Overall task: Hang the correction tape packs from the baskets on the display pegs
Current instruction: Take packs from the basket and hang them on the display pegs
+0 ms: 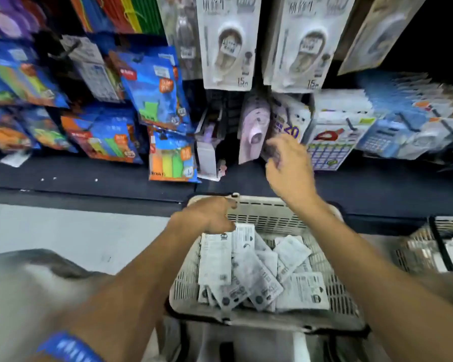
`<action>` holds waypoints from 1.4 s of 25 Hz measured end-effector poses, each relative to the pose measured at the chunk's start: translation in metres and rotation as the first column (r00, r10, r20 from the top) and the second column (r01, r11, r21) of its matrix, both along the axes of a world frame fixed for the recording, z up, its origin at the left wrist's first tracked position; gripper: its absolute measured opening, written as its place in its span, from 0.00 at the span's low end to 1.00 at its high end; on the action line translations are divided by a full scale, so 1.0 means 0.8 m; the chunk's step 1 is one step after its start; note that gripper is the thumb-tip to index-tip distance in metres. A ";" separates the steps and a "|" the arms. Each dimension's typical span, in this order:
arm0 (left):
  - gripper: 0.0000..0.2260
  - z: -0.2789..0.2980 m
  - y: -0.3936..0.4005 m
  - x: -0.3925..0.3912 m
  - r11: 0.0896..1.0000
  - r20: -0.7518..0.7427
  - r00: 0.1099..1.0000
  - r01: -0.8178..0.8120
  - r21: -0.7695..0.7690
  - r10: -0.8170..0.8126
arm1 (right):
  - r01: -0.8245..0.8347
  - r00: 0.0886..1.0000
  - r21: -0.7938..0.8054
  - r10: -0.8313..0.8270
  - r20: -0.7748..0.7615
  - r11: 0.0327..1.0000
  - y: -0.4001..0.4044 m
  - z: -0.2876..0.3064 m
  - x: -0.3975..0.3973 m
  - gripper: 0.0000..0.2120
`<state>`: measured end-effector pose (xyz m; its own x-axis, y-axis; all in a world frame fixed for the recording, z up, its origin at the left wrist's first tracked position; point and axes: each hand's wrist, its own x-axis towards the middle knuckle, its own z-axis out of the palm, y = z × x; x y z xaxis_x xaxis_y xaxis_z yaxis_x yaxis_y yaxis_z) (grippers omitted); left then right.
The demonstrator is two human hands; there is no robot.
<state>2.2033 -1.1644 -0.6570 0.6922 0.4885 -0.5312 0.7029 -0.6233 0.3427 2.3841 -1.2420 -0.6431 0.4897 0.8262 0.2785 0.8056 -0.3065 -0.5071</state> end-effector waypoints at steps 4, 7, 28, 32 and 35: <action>0.25 -0.127 -0.055 -0.080 0.979 -0.216 0.975 -0.092 -0.182 0.052 | -0.409 0.828 -0.652 -0.041 -0.559 0.639 -0.079 -0.168 -0.063 0.20; 0.22 -0.183 -0.088 -0.102 0.957 -0.218 0.959 -0.221 -0.187 0.179 | -0.348 0.848 -0.753 -0.156 -0.507 0.559 -0.122 -0.240 -0.064 0.24; 0.02 -0.282 -0.078 -0.037 -0.198 -0.327 0.039 -0.726 -0.659 0.944 | -0.017 0.773 -0.549 -0.337 -0.537 0.835 -0.003 -0.311 -0.056 0.08; 0.03 -0.286 -0.080 -0.037 -0.320 -0.317 -0.135 -0.685 -0.655 0.939 | -0.007 0.569 -0.457 -0.372 -0.734 0.889 -0.008 -0.312 -0.068 0.06; 0.07 -0.290 -0.074 -0.038 -0.430 -0.331 -0.278 -0.657 -0.619 0.902 | -0.045 0.166 -0.485 -0.472 -0.866 0.873 -0.022 -0.304 -0.061 0.18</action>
